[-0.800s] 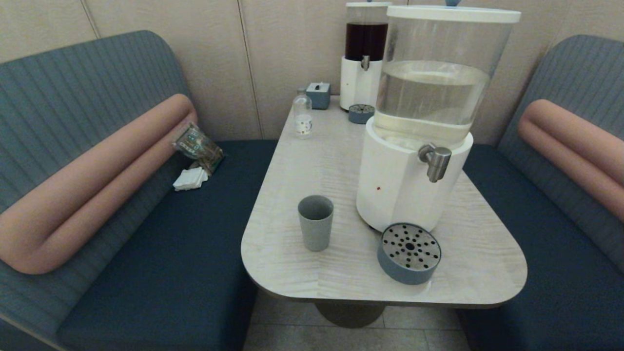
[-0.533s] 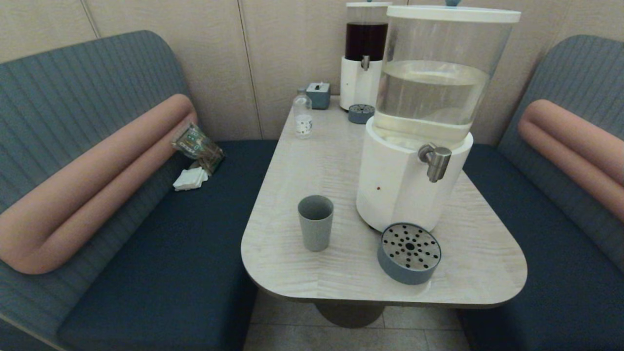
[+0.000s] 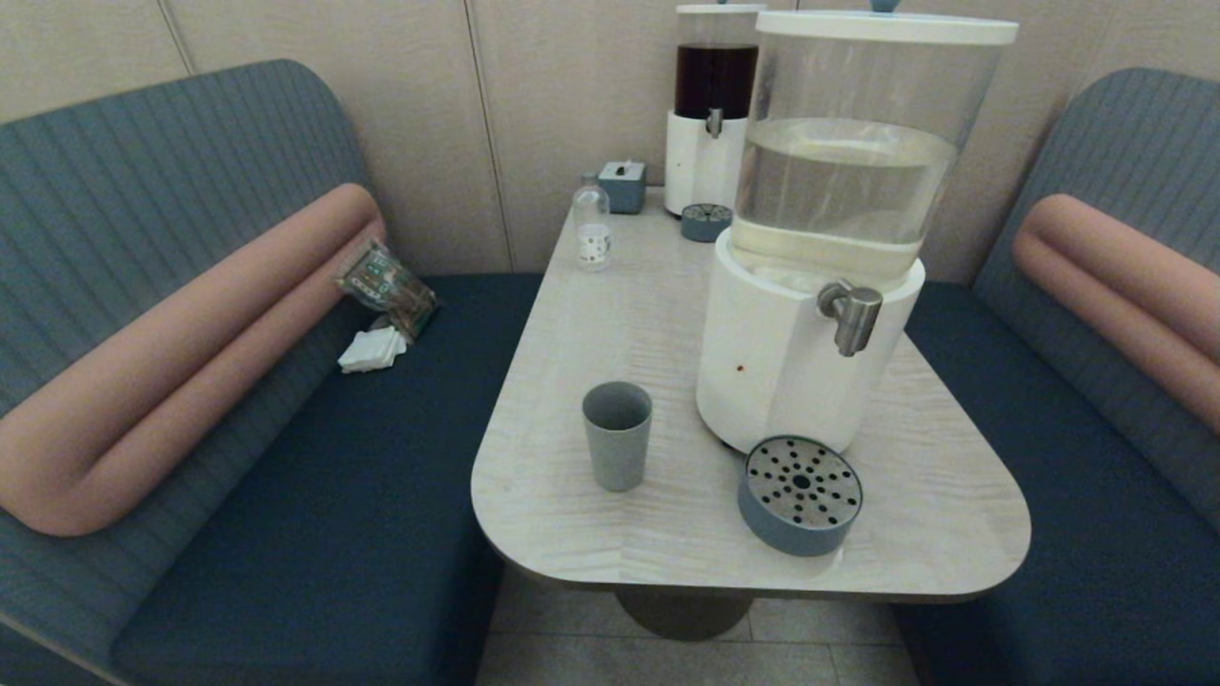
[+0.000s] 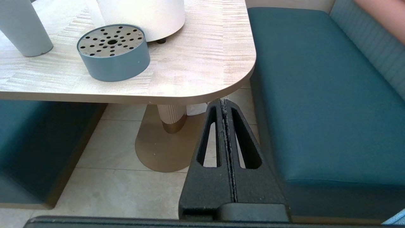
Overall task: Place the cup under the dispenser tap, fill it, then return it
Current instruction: Pick up the cup
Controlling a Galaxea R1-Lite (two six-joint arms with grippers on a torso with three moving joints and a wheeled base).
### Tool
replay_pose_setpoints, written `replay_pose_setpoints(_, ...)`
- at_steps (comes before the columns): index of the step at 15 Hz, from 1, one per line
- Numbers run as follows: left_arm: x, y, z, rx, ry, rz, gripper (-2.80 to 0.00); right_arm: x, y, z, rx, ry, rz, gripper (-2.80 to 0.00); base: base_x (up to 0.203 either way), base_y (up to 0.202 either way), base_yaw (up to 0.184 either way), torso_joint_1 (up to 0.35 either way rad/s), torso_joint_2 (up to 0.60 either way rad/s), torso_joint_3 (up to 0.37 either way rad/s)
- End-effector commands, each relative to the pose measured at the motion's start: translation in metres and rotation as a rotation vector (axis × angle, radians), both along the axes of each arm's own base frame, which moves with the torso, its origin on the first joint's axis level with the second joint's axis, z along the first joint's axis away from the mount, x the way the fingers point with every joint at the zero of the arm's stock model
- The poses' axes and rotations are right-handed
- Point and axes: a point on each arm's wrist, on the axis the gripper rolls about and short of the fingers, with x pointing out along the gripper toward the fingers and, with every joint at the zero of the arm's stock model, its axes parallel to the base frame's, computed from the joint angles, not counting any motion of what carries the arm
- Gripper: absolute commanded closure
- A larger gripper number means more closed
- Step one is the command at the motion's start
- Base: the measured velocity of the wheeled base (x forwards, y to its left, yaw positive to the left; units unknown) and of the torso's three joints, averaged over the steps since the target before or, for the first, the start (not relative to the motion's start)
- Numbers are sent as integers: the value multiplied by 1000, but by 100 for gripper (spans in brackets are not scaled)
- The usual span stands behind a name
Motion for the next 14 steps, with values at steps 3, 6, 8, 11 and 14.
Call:
replay_pose_setpoints(3,16,-2,91,-79,-9,-132,0,0,0,0,0,1,0,0,0,0,0,0,0,0)
replay_pose_setpoints(6,74,-6,130,-122,88,-252,0,0,0,0,0,1,0,0,0,0,0,0,0,0)
replay_pose_setpoints(8,119,-9,140,-134,143,-340,0,0,0,0,0,1,0,0,0,0,0,0,0,0)
replay_pose_setpoints(11,175,-14,153,-99,37,-573,0,0,0,0,0,1,0,0,0,0,0,0,0,0)
replay_pose_setpoints(14,201,-16,152,-57,-61,-693,0,0,0,0,0,1,0,0,0,0,0,0,0,0)
